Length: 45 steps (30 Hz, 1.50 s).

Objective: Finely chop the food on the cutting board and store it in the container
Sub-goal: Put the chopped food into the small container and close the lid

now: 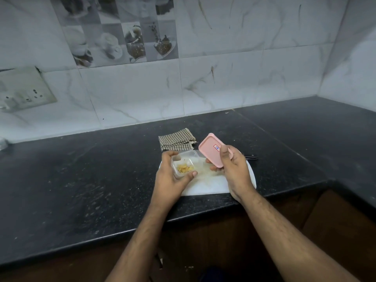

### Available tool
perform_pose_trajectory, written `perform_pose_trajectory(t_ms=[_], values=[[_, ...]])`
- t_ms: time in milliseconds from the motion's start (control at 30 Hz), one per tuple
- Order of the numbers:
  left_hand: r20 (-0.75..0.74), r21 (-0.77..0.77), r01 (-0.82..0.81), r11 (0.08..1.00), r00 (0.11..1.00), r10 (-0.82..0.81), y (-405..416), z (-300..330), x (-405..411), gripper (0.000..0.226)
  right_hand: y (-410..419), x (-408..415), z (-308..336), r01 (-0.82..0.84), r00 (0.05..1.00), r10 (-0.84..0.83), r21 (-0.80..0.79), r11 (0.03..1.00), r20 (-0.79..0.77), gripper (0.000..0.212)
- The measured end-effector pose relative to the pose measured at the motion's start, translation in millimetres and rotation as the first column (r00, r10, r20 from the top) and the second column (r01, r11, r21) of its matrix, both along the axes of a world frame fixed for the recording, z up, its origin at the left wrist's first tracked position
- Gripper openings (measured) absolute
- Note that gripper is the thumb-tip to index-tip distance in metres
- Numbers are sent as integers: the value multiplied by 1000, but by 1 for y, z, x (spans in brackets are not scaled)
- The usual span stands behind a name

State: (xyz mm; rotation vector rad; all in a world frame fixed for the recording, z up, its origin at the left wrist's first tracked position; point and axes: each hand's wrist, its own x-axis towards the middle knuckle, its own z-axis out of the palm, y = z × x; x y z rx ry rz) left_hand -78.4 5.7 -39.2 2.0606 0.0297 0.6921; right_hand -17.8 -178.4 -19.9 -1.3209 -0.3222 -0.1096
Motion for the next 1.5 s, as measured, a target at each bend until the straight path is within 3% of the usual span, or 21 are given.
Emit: perform_pose_trajectory(t_ms=[200,400,567,667,867,1167,1500], values=[[8,-3,88,996,996,-87,2,-5,6,72,-1,4,-8,-94,994,93,-25,995,-52,24],[6,56,172,984,985,-172,-6,-6,4,75,3,11,-15,6,998,-22,-248,969,-62,29],[26,93,155,984,987,-158,-8,-5,1,77,11,9,-16,152,988,-129,-541,827,80,36],[31,138,147,979,988,-153,-9,-4,0,79,13,8,-16,189,982,-128,-619,763,142,41],[-8,182,184,966,983,-186,-9,-3,-2,87,13,3,-15,215,975,-119,-653,727,187,46],[10,174,216,961,975,-221,-11,-2,-3,64,13,4,-13,237,968,-105,-684,690,229,51],[85,170,199,965,973,-216,-12,-4,-2,53,12,3,-14,154,977,-15,-658,737,211,54]])
